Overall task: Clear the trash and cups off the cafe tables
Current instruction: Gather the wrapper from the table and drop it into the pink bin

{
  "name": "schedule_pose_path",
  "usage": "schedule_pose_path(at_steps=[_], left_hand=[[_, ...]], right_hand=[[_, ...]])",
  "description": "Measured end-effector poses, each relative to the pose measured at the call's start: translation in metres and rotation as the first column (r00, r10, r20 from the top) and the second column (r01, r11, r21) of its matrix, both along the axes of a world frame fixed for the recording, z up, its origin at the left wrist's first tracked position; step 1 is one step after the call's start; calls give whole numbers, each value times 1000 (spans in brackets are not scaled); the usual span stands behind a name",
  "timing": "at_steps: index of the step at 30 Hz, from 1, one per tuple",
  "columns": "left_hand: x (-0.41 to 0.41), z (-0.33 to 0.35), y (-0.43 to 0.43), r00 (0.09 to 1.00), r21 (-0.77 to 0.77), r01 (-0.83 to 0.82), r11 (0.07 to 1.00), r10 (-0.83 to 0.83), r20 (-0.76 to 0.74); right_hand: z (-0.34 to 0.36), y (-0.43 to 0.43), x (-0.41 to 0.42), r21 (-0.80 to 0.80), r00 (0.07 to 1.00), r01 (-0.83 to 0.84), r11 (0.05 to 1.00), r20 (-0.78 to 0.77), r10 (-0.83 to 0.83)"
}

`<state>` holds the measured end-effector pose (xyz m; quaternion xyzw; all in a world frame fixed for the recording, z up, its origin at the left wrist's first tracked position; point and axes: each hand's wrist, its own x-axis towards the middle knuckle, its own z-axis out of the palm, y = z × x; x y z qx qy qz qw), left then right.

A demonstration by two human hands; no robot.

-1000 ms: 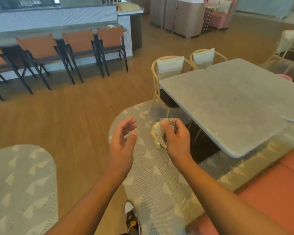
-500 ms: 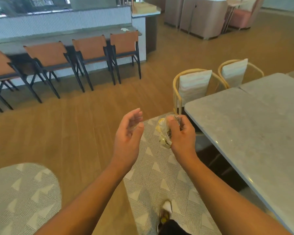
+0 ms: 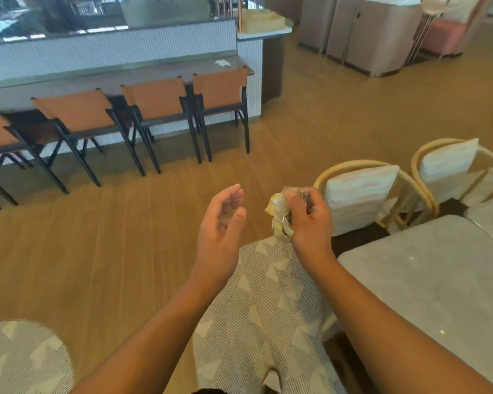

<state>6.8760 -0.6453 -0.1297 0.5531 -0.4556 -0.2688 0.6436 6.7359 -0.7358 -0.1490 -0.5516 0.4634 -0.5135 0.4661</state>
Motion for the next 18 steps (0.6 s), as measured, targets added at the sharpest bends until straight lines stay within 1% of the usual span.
schedule_pose_path(at_steps=[5,8,13,18], left_hand=[[32,-1,-109,1000,11,-22,1000,22,-21],[55,-8,-178,1000,16,-7,1000,7,-19],[105,-18,-300,999,-12,48,999,-48,-4],[161,-14,-427,987,3,161,987,-161,16]], right_hand=[[1,-109,34,-6,1000,8,1000,-11,-9],[-4,-173,56,-23,999,31,999,-29,-32],[-14,-288,101,-77,993,98,992,-51,-102],[-13,-407,147,-43,984,173,984,-22,-174]])
